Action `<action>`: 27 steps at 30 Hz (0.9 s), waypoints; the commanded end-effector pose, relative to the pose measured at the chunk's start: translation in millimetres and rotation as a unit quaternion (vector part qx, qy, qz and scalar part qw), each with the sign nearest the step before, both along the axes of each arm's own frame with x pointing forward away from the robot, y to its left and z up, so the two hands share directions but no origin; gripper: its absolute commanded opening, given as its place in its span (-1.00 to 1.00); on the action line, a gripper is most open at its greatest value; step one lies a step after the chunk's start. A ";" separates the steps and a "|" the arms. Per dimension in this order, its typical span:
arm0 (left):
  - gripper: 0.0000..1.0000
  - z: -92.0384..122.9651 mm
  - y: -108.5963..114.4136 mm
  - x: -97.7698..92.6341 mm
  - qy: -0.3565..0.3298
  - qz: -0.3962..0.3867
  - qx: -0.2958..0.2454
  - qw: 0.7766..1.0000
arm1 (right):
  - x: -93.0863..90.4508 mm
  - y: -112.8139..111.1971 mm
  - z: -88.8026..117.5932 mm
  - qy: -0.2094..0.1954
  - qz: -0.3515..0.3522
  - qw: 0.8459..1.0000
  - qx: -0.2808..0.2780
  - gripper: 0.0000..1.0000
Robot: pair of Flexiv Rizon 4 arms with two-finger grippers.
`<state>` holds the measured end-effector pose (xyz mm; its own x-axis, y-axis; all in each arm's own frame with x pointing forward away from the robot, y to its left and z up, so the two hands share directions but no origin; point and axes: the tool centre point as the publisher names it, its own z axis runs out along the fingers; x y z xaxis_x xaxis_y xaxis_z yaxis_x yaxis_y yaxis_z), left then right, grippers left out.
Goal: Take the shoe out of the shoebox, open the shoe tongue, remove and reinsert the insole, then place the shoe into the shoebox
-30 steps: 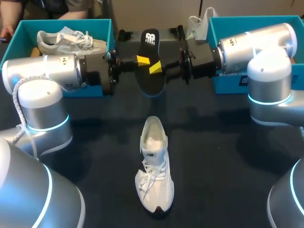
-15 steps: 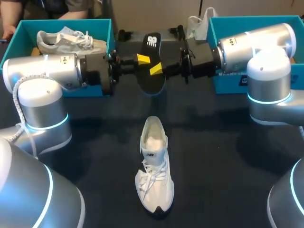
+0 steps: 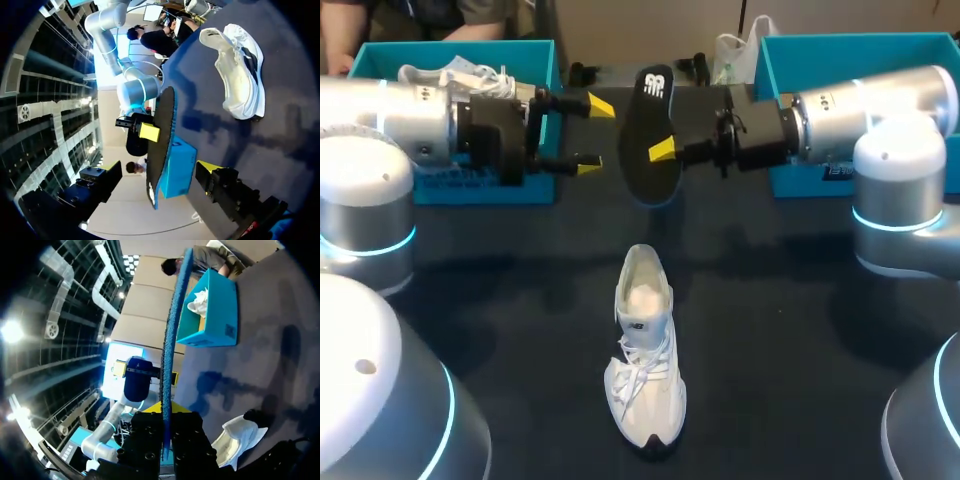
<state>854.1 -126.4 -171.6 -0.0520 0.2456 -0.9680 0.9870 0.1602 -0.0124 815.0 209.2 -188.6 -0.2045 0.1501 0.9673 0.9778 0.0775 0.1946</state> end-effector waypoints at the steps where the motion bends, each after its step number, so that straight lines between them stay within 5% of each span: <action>1: 1.00 2.4 2.6 -4.0 0.001 0.002 0.009 1.000 | -2.0 0.4 0.6 0.000 -0.002 1.000 -0.001 -1.00; 5: 1.00 2.4 2.6 -4.0 0.001 0.002 0.009 1.000 | -2.0 0.4 0.6 0.000 -0.002 1.000 -0.001 -1.00; 12: 1.00 -0.6 19.5 -9.9 0.167 0.068 0.069 0.981 | 0.7 -2.2 -1.6 -0.036 -0.008 0.999 -0.026 -1.00; 16: 1.00 -7.8 35.6 -9.7 0.409 0.115 0.140 0.894 | 1.5 -7.0 -2.4 -0.074 -0.013 0.997 -0.027 -1.00; 27: 1.00 -7.0 40.9 -15.0 0.392 0.128 0.149 0.899 | 3.3 -11.2 -9.2 -0.087 -0.029 0.995 -0.033 -1.00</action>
<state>838.5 -83.8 -184.1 -0.6356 0.2936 -0.7140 0.7595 0.4038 -0.5101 820.2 197.0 -198.4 -0.3568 0.2233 0.9071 0.9333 0.0426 0.3566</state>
